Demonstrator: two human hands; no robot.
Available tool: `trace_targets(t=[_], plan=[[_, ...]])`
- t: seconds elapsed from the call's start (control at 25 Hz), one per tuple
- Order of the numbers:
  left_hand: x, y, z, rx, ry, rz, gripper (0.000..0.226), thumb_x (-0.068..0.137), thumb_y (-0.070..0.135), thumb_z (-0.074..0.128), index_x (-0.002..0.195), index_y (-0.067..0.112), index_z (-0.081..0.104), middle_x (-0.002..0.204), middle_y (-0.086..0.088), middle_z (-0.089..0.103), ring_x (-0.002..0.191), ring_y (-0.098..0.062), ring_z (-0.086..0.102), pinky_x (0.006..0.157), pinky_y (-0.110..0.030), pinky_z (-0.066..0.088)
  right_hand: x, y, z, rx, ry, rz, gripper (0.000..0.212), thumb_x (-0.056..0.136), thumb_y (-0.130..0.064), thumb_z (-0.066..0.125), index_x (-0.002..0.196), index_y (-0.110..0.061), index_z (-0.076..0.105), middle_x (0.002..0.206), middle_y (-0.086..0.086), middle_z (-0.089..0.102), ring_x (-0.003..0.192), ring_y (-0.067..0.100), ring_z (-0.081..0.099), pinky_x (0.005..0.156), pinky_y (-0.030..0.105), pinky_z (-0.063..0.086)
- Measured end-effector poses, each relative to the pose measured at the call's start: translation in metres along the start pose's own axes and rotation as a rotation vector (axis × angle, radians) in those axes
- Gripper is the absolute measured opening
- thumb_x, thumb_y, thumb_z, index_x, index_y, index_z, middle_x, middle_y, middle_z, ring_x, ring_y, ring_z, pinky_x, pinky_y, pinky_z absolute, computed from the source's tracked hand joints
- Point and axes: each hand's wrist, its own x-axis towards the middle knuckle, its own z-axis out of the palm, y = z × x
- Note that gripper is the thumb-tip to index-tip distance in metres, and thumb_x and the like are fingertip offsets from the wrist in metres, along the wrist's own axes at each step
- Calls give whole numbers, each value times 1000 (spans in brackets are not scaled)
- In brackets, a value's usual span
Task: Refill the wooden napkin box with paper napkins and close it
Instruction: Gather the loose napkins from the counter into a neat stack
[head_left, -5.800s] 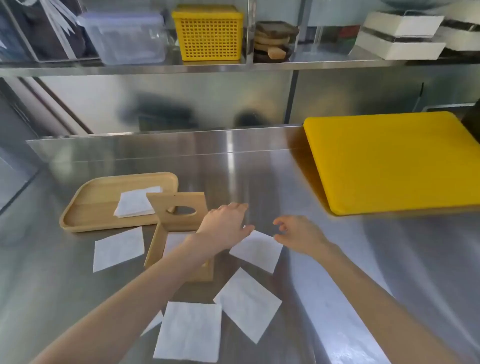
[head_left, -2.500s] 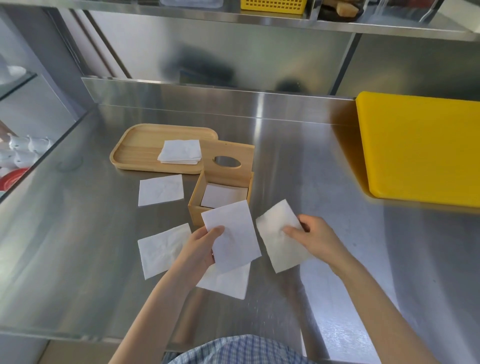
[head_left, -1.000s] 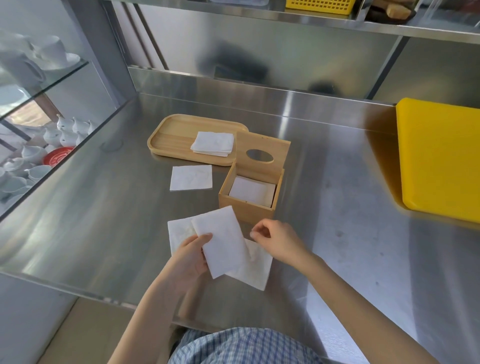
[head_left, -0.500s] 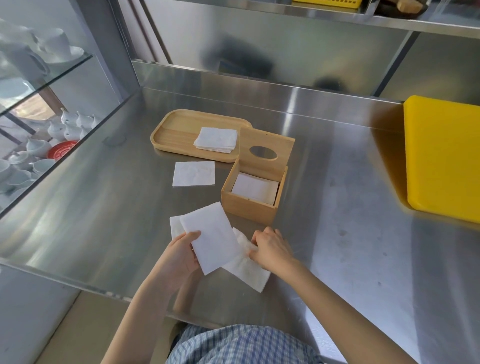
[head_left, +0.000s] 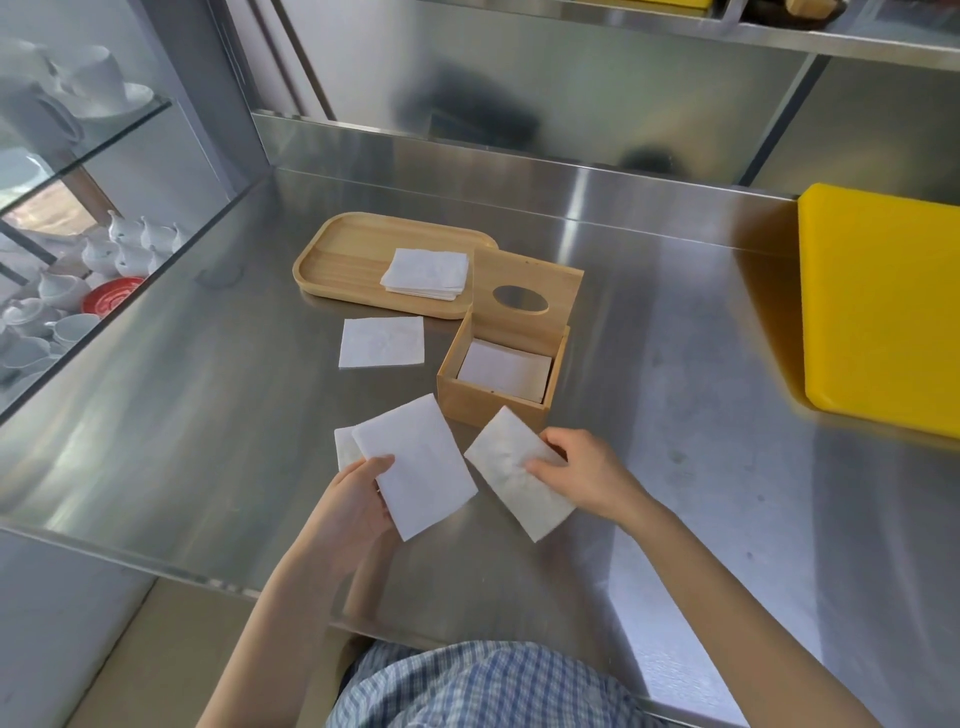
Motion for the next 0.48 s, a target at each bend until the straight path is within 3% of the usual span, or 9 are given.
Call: trace_targets(t=[0.12,0.28,0.36,0.4,0.48], plan=[[-2,0,-1,-29,-23,-3,19,96,13,40,99,17,59,102,-7,65,89,-22,62,73,-36,50,-11,-23,-19,150,-44,-75,7,91,-18,56,97,-16,61,87,-4,61,86,15,58,63,19,42],[-9,5,-3,-53,-99,2,22,96,15,41,103,11,61,96,-6,66,87,-22,60,72,-32,51,-22,-60,-25,594,-243,-129,15,90,-14,60,98,-25,65,92,-11,69,81,3,65,78,14,51],[0,10,-13,-25,-89,-36,29,91,24,52,109,2,57,89,-12,55,83,-29,51,71,-30,47,-17,-73,-12,679,-283,-131,17,90,-12,59,102,-22,64,98,-5,68,88,8,64,85,19,50],[12,8,-19,3,-76,-57,41,85,30,60,113,1,55,95,-10,51,87,-32,47,74,-34,43,-13,-76,-2,694,-271,-120,18,90,-11,59,106,-18,63,103,-1,67,91,12,62,86,23,49],[40,-5,-53,0,-107,-58,40,85,31,61,116,7,56,96,-8,59,89,-30,57,75,-31,47,-4,-81,20,684,-223,-69,22,90,-12,59,112,-11,61,111,7,66,96,18,60,88,29,47]])
